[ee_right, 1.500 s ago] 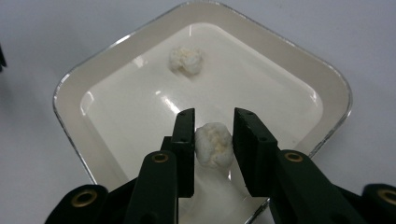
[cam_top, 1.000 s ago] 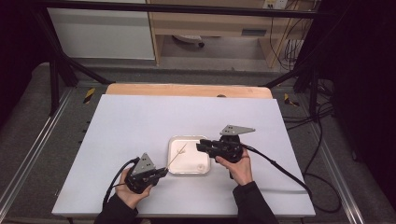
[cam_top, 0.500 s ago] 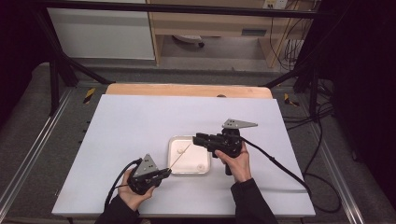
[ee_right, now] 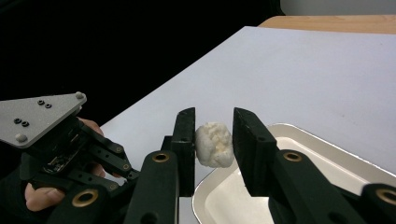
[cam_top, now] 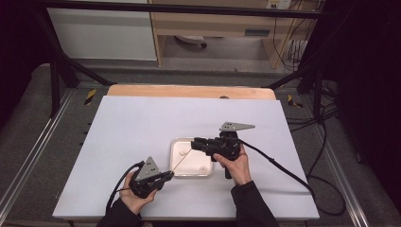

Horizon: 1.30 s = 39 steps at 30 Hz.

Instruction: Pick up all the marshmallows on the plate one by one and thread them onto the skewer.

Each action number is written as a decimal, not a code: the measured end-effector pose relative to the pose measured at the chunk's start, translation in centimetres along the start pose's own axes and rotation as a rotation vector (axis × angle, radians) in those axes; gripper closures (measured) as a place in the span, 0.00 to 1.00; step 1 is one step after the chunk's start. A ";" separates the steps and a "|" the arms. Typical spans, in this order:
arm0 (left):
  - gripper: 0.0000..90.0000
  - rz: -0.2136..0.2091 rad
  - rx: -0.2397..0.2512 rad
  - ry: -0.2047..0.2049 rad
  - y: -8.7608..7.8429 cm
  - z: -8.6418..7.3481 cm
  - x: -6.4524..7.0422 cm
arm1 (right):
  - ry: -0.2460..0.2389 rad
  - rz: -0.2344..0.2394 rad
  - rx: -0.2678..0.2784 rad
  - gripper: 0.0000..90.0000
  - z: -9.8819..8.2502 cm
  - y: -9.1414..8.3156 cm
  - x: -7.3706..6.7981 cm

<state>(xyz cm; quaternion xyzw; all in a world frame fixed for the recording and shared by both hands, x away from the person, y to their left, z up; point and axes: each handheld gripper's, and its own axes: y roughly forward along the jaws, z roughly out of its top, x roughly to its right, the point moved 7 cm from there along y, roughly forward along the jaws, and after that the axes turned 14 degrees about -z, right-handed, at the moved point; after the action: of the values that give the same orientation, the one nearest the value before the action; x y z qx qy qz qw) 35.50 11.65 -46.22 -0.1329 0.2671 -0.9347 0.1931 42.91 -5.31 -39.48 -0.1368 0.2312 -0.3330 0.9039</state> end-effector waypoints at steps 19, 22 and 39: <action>0.98 0.014 0.005 -0.016 0.3 -0.2 -0.1 | 0.034 0.039 0.006 0.88 -1.4 1.3 -1.1; 0.98 0.016 0.000 -0.014 0.4 -0.3 0.0 | 0.015 0.039 0.002 0.89 -1.7 1.4 -1.2; 0.99 0.024 0.008 -0.004 0.7 -0.1 0.1 | 0.025 0.057 0.006 0.90 -2.2 1.5 -1.7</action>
<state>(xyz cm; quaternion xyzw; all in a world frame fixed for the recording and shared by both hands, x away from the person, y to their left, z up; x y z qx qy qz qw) 35.59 11.14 -46.69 -0.1308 0.2644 -0.9332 0.2053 41.50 -3.29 -41.42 -0.1233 0.2454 -0.3097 0.9103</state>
